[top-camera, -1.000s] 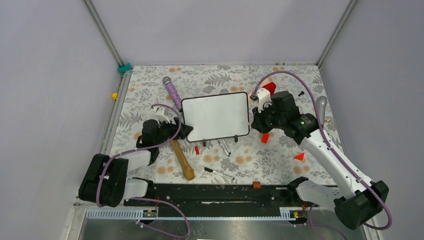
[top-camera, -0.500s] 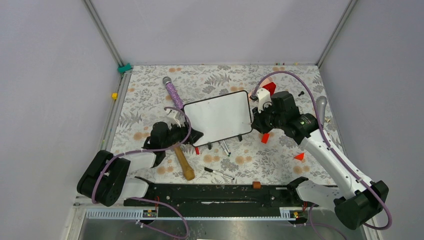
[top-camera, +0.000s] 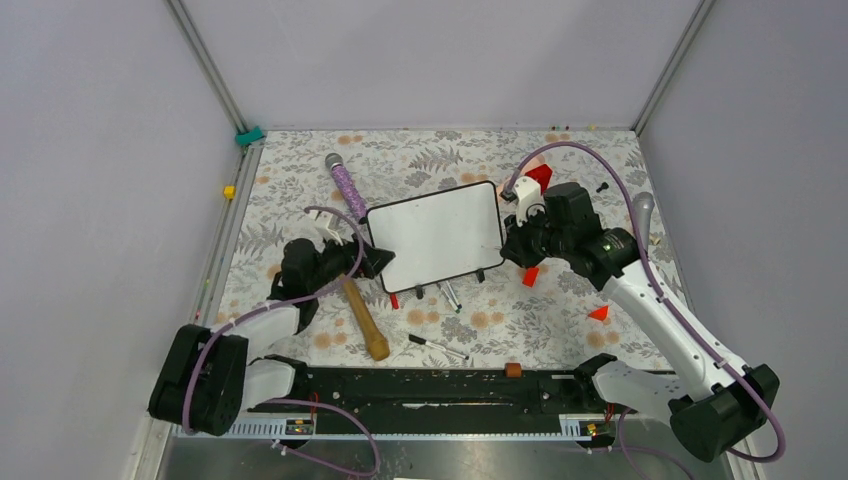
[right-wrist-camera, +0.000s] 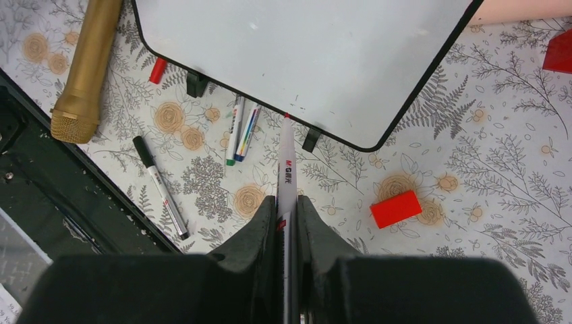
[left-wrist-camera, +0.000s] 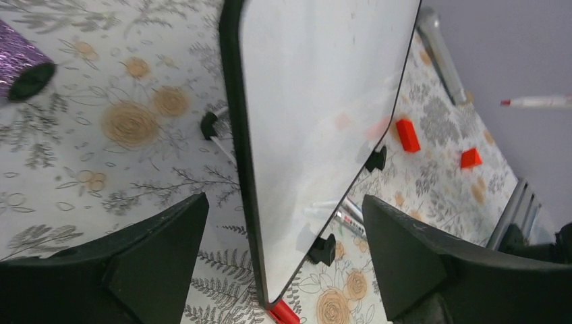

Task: Write a sentence on the whiteboard
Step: Adjust the whiteboard at the center of the board.

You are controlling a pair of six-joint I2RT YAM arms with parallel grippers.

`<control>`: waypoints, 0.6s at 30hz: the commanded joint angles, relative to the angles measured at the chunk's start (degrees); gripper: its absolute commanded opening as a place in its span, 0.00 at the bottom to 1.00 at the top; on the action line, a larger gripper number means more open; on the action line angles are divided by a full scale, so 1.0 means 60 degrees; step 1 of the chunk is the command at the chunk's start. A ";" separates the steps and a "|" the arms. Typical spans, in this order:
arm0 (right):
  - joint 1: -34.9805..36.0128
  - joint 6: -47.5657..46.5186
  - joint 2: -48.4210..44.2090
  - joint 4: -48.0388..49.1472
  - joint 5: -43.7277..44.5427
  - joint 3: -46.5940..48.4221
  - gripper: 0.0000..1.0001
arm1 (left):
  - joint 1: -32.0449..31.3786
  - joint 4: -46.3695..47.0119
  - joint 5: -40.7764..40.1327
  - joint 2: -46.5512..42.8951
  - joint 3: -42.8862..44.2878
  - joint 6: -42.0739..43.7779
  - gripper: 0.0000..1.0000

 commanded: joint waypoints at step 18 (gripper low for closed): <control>0.0063 0.0034 -0.0582 0.0336 -0.0667 0.0000 0.00 | 0.2064 -0.1738 -0.1845 -0.2440 0.0947 0.5117 0.99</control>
